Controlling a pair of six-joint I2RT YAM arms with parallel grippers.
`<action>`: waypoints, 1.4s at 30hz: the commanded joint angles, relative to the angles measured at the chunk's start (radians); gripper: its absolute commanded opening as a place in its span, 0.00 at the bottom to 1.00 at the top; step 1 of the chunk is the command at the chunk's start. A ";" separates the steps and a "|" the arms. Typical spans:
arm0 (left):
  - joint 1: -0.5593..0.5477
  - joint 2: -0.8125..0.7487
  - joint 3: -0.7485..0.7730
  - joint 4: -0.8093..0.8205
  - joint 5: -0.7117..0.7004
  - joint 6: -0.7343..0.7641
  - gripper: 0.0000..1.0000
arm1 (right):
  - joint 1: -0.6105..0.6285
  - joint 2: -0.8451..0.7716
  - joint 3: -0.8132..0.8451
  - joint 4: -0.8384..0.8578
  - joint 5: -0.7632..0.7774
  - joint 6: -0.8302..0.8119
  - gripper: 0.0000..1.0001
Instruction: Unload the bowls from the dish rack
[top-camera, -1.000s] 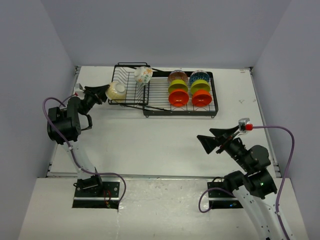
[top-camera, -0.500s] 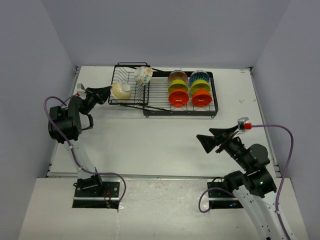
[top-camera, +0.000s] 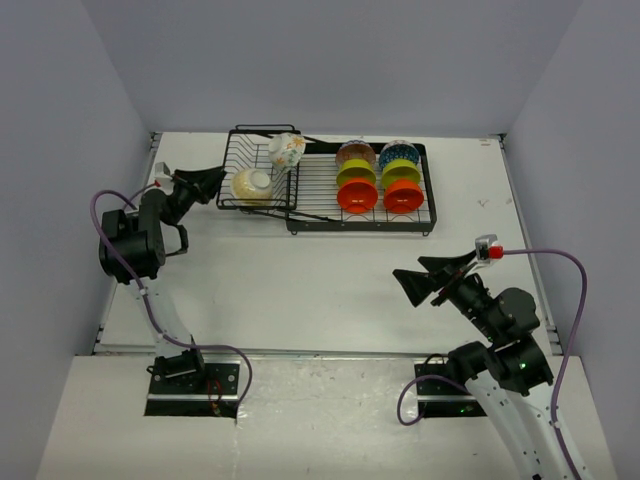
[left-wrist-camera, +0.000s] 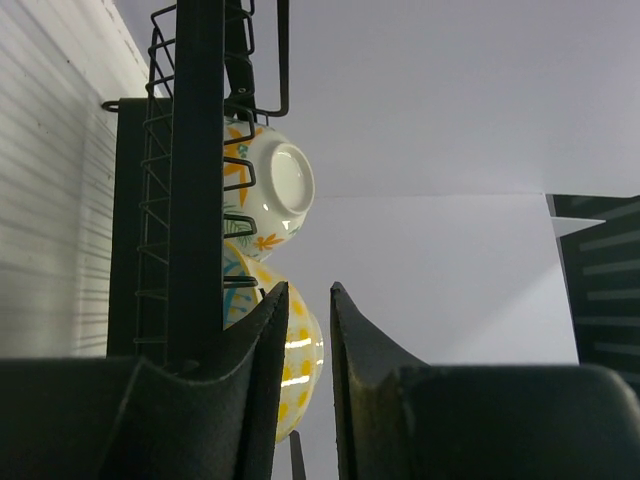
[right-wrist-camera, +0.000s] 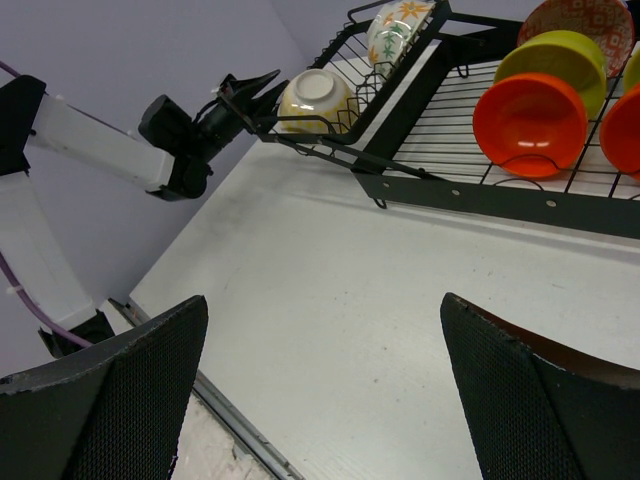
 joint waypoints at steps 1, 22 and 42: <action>-0.030 0.028 0.011 0.505 0.025 0.005 0.25 | 0.005 0.002 -0.010 0.033 -0.014 -0.008 0.99; -0.130 -0.458 0.306 -1.181 -0.237 1.051 0.63 | 0.005 0.019 -0.002 0.039 -0.011 -0.007 0.99; -0.298 -0.324 0.660 -1.876 -0.562 1.343 0.74 | 0.003 0.051 0.009 0.023 0.002 -0.010 0.99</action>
